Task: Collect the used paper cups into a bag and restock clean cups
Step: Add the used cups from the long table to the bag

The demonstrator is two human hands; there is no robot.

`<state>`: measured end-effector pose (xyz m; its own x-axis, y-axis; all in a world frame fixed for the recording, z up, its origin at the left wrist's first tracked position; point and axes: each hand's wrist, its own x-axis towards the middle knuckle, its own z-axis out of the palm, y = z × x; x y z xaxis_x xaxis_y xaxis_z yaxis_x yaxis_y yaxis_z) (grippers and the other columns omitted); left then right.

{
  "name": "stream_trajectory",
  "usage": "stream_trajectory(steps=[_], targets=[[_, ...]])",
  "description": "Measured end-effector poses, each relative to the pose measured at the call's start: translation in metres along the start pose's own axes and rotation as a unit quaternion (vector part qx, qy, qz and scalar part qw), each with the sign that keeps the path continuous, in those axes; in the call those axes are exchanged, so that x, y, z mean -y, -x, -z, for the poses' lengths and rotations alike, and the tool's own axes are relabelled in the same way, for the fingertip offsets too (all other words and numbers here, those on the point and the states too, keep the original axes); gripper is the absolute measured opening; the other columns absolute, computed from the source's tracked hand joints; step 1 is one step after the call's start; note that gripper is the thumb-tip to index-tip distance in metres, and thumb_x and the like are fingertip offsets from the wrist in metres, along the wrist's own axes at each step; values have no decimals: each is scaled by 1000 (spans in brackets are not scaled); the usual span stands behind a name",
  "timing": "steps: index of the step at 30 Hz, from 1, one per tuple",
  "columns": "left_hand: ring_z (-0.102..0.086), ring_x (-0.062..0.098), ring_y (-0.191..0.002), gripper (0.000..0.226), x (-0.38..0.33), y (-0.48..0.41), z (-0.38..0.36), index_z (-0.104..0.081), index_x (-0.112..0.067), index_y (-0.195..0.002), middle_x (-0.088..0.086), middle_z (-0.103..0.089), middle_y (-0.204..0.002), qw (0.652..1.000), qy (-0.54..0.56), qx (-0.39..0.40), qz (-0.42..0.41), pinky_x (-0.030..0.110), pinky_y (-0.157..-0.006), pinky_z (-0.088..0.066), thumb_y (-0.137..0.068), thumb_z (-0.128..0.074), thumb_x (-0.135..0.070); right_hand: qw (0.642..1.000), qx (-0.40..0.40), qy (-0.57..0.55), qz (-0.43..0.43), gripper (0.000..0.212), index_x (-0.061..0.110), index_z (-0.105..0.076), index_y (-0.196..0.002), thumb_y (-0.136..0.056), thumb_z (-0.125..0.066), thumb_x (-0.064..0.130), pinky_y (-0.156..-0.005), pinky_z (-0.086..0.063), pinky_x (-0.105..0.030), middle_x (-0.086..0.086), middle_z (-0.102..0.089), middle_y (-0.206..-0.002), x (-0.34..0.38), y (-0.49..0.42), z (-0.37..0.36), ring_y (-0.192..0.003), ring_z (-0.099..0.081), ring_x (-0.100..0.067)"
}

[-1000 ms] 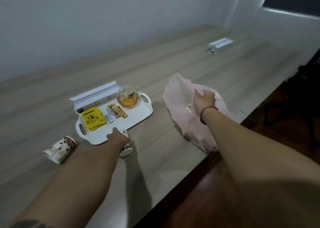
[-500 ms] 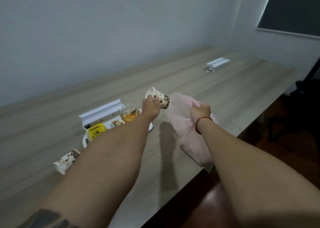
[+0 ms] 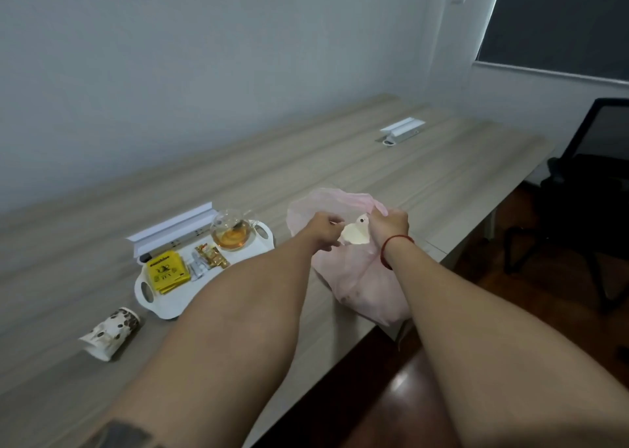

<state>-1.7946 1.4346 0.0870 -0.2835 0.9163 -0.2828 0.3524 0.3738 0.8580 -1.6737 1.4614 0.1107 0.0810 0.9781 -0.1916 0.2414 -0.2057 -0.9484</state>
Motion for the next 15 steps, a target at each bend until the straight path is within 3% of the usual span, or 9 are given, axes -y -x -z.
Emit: stream_trajectory(steps=[3,5,8,10,12,15], targets=[[-61,25,-75,28,9,2,7,-60,-4,-119,10,-58,-96,999,-3,-50,1,25,-53,-43,-95,-50,-15,1000,3,13,14,17,11,-60,-73,-89,-53,13,-70,-40,-29,-8,-55,-84,0,2,-2,-84,-59,-23],[-61,27,-79,24,20,6,18,-66,-5,-110,15,-64,-94,995,-13,-102,1,27,-59,-47,-92,-54,-16,999,10,21,26,18,4,-69,-87,-88,-55,15,-72,-43,-32,-11,-58,-86,0,4,-7,-89,-62,-24],[-57,24,-76,13,43,16,40,-69,-10,-88,13,-65,-86,986,-33,-166,12,31,-71,-49,-88,-56,-14,999,30,31,32,20,5,-69,-95,-91,-55,17,-73,-37,-27,-8,-53,-85,-1,13,-20,-84,-48,-15],[-57,24,-77,19,64,25,57,-59,-15,-68,8,-60,-75,978,-64,-195,35,32,-70,-47,-86,-56,-12,998,41,43,37,17,10,-69,-94,-91,-54,19,-73,-37,-26,-6,-53,-85,-4,19,-31,-84,-48,-16],[-62,30,-90,11,88,35,77,-63,-10,-78,11,-66,-88,968,-86,-223,75,30,-73,-43,-85,-56,-15,997,51,43,28,17,9,-66,-92,-90,-54,20,-75,-42,-26,-8,-62,-90,-7,26,-43,-87,-59,-21],[-59,33,-112,33,130,54,105,-61,-6,-115,12,-64,-118,940,-112,-276,169,35,-86,-47,-87,-57,-23,997,60,42,7,32,2,-66,-111,-91,-52,22,-75,-48,-31,-15,-68,-114,-13,35,-61,-105,-65,-33]])
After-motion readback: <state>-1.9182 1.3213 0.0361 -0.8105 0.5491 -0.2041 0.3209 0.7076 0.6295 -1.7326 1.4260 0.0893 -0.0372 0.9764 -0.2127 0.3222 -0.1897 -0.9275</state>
